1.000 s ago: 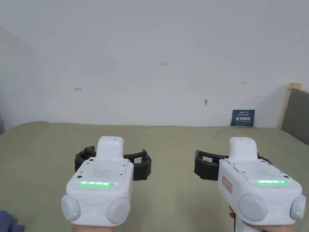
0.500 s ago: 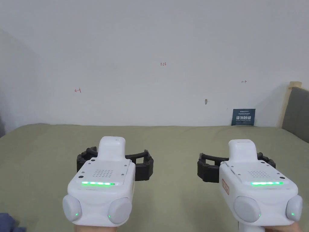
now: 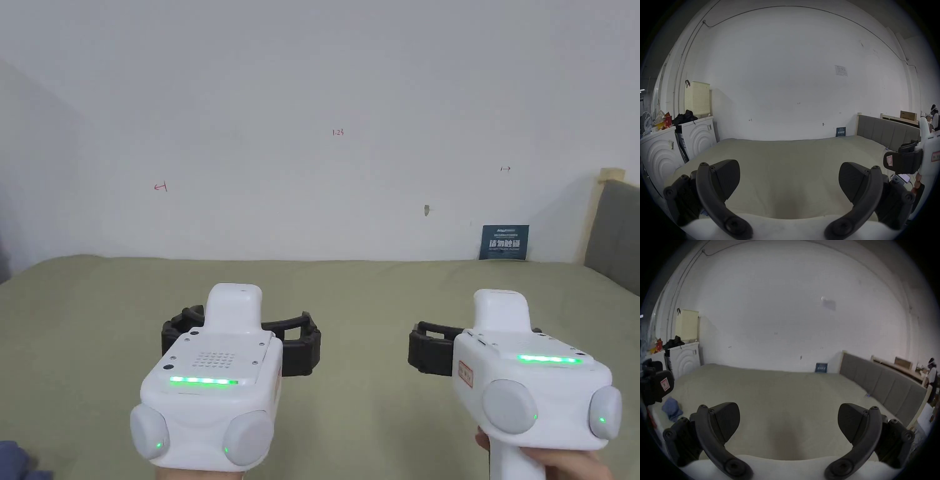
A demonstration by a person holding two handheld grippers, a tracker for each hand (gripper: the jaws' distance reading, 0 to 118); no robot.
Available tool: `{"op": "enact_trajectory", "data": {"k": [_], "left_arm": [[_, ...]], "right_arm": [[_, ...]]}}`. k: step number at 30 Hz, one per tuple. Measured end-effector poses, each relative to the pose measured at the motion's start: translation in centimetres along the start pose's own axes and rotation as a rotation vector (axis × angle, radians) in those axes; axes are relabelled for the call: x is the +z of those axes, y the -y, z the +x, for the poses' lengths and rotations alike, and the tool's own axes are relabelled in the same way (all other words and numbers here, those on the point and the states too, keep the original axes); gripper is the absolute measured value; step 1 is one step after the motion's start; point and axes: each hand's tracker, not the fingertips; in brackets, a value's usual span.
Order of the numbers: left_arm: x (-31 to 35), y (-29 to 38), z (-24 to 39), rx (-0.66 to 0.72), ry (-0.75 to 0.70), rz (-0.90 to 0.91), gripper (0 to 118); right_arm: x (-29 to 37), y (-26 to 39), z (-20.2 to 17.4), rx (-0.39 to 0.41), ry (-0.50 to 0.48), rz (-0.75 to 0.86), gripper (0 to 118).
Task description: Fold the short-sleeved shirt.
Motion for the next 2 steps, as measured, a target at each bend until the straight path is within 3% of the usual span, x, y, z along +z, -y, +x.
{"op": "enact_trajectory", "data": {"k": [2], "left_arm": [[-0.03, -0.02, -0.07, 0.001, 0.002, 0.0, 118]], "right_arm": [[-0.17, -0.11, 0.15, 0.023, -0.039, -0.022, 118]]}}
